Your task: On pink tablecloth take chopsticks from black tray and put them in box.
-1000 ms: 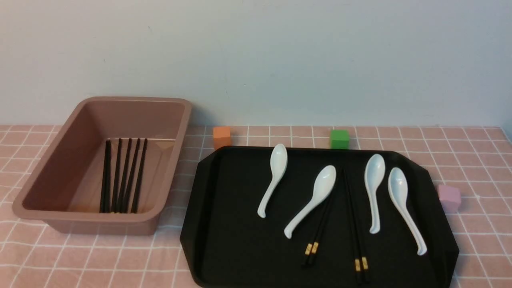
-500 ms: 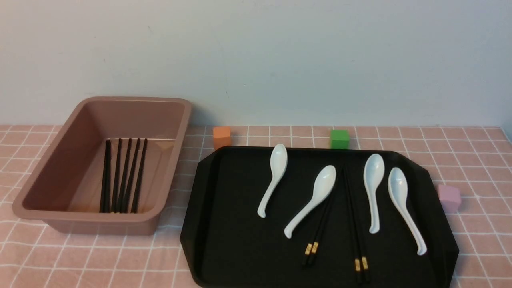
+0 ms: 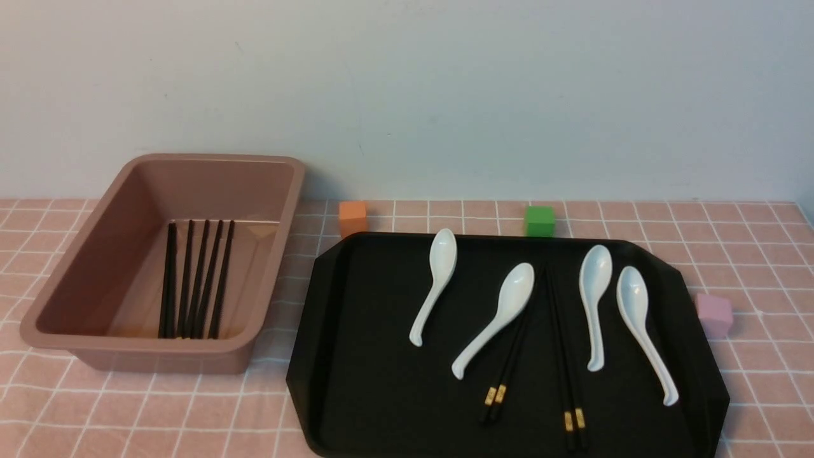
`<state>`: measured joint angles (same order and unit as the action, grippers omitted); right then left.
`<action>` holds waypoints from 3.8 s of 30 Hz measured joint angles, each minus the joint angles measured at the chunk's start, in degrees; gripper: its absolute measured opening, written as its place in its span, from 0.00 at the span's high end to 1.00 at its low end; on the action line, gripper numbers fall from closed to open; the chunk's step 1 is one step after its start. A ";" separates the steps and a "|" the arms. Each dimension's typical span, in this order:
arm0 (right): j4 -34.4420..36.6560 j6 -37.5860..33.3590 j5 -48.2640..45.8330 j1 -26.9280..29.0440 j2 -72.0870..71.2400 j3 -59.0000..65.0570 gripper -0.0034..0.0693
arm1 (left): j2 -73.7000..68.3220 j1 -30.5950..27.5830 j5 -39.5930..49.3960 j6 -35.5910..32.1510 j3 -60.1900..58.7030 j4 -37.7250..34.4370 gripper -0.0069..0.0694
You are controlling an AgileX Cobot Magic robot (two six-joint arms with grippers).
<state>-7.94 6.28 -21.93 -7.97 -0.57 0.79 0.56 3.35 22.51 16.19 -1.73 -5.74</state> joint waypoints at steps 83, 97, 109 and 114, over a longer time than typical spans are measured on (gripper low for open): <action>0.01 29.15 -16.68 -21.88 108.67 -64.03 0.40 | 0.00 0.00 0.00 0.00 0.00 0.00 0.60; 1.22 27.18 -16.38 -21.86 109.61 -64.66 0.76 | 0.00 0.00 0.00 0.00 0.00 0.00 0.60; -0.99 24.17 -27.13 -21.74 96.66 -63.35 0.76 | 0.00 0.00 0.00 0.00 0.00 0.00 0.60; 0.20 23.29 -27.28 -21.89 87.51 -63.58 0.76 | 0.00 0.00 0.00 0.00 0.00 0.00 0.60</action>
<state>-7.74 29.56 -49.21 -29.86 86.94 -62.78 0.56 3.35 22.51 16.19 -1.73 -5.74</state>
